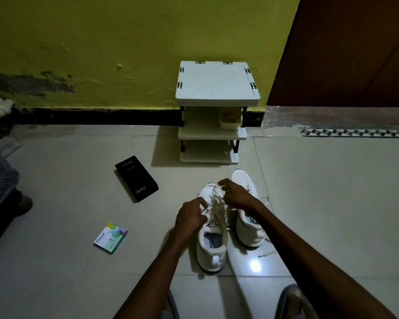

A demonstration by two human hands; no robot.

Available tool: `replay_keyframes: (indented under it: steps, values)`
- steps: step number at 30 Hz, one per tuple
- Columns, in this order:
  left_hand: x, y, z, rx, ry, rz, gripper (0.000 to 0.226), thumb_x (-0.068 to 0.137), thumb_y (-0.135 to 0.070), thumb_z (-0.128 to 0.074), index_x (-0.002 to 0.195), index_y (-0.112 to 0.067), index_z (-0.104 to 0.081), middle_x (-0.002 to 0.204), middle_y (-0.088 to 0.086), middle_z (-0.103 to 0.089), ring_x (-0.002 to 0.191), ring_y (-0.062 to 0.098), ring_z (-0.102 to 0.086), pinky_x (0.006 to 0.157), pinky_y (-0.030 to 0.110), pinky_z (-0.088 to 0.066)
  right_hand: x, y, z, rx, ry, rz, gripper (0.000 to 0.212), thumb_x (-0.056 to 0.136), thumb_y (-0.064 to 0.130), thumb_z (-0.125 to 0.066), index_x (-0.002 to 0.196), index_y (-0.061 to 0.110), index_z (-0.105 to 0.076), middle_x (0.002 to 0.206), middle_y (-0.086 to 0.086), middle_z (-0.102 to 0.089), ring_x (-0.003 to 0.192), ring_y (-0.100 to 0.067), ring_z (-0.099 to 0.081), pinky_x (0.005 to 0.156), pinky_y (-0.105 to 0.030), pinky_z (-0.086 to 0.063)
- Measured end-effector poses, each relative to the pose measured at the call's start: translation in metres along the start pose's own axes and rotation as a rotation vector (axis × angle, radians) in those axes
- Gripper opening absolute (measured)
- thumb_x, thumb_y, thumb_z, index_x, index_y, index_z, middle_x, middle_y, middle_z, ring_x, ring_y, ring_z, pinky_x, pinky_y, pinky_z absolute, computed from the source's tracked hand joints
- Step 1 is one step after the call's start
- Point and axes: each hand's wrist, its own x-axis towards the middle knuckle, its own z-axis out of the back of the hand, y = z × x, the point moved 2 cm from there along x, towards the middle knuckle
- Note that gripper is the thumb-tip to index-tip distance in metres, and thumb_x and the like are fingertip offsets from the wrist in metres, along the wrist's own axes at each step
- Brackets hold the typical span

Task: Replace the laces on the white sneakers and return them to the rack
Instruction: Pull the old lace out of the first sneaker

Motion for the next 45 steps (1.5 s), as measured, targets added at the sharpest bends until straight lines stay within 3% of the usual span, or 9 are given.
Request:
replay_keyframes:
  steps: [6, 14, 20, 22, 26, 29, 34, 40, 45]
  values:
    - [-0.003, -0.002, -0.021, 0.120, -0.043, -0.070, 0.030, 0.088, -0.021, -0.057, 0.117, -0.027, -0.064, 0.116, 0.008, -0.049, 0.104, 0.027, -0.057, 0.086, 0.032, -0.048, -0.026, -0.016, -0.012, -0.361, -0.125, 0.068, 0.016, 0.079, 0.017, -0.064, 0.069, 0.005, -0.065, 0.070, -0.014, -0.065, 0.071, -0.028, -0.065, 0.057, -0.027, -0.039]
    - [0.000, -0.016, -0.030, 0.241, 0.035, -0.070, 0.026, 0.088, -0.014, -0.059, 0.110, -0.025, -0.064, 0.122, 0.004, -0.043, 0.112, 0.026, -0.044, 0.091, 0.033, -0.041, -0.046, -0.042, -0.054, -0.318, -0.219, -0.028, 0.014, 0.080, 0.026, -0.060, 0.069, 0.017, -0.055, 0.076, -0.010, -0.067, 0.068, -0.023, -0.063, 0.054, -0.021, -0.033]
    - [0.014, -0.023, -0.001, -1.369, 0.182, 0.593, 0.021, 0.071, -0.002, -0.060, 0.053, -0.011, -0.054, 0.054, 0.002, -0.049, 0.050, 0.014, -0.041, 0.052, 0.024, -0.035, -0.053, -0.033, -0.052, -0.320, -0.240, -0.125, 0.017, 0.080, 0.022, -0.067, 0.092, 0.011, -0.066, 0.090, -0.006, -0.069, 0.084, -0.023, -0.068, 0.064, -0.023, -0.043]
    - [0.017, -0.029, 0.013, -1.150, 0.176, 0.510, 0.016, 0.078, -0.014, -0.064, 0.064, -0.012, -0.058, 0.061, 0.001, -0.050, 0.055, 0.014, -0.039, 0.055, 0.026, -0.033, -0.054, -0.031, -0.053, -0.332, -0.240, -0.134, 0.019, 0.081, 0.023, -0.067, 0.096, 0.011, -0.066, 0.095, -0.006, -0.069, 0.089, -0.023, -0.068, 0.066, -0.023, -0.043]
    - [0.025, -0.039, 0.028, 0.167, 0.379, 0.110, 0.024, 0.082, -0.027, -0.071, 0.090, -0.005, -0.075, 0.069, 0.003, -0.062, 0.062, 0.016, -0.052, 0.062, 0.026, -0.039, -0.054, -0.029, -0.053, -0.294, -0.240, -0.134, 0.017, 0.081, 0.021, -0.065, 0.094, 0.011, -0.064, 0.098, -0.009, -0.069, 0.088, -0.023, -0.067, 0.066, -0.024, -0.044]
    - [0.024, -0.054, 0.038, 0.368, 0.426, -0.009, 0.020, 0.088, -0.025, -0.066, 0.093, -0.009, -0.077, 0.068, 0.000, -0.064, 0.062, 0.014, -0.053, 0.067, 0.028, -0.042, -0.055, -0.027, -0.053, -0.307, -0.216, -0.097, 0.013, 0.087, 0.020, -0.062, 0.098, 0.012, -0.060, 0.103, -0.010, -0.066, 0.094, -0.025, -0.064, 0.068, -0.023, -0.037]
    - [0.020, -0.043, 0.034, -1.242, 0.121, 0.328, 0.026, 0.092, -0.006, -0.046, 0.069, -0.007, -0.058, 0.045, -0.003, -0.043, 0.044, 0.012, -0.039, 0.056, 0.026, -0.038, -0.057, -0.028, -0.048, -0.321, -0.246, -0.087, 0.020, 0.088, 0.017, -0.061, 0.105, 0.006, -0.061, 0.104, -0.011, -0.067, 0.097, -0.026, -0.066, 0.068, -0.022, -0.037]
    - [0.020, -0.050, 0.049, -0.343, 0.261, 0.095, 0.011, 0.085, -0.019, -0.068, 0.080, -0.011, -0.074, 0.054, -0.005, -0.046, 0.050, 0.011, -0.038, 0.052, 0.022, -0.033, -0.060, -0.030, -0.039, -0.274, -0.245, -0.079, 0.024, 0.084, 0.011, -0.062, 0.105, -0.001, -0.059, 0.102, -0.015, -0.067, 0.095, -0.029, -0.064, 0.056, -0.019, -0.030]
    - [0.027, -0.055, 0.063, -1.665, 0.087, 0.184, 0.022, 0.102, -0.019, -0.048, 0.085, -0.012, -0.061, 0.071, 0.000, -0.061, 0.070, 0.013, -0.056, 0.077, 0.029, -0.048, -0.056, -0.035, -0.042, -0.232, -0.221, -0.108, 0.027, 0.080, 0.012, -0.066, 0.103, -0.001, -0.060, 0.095, -0.015, -0.066, 0.091, -0.030, -0.065, 0.060, -0.022, -0.035]
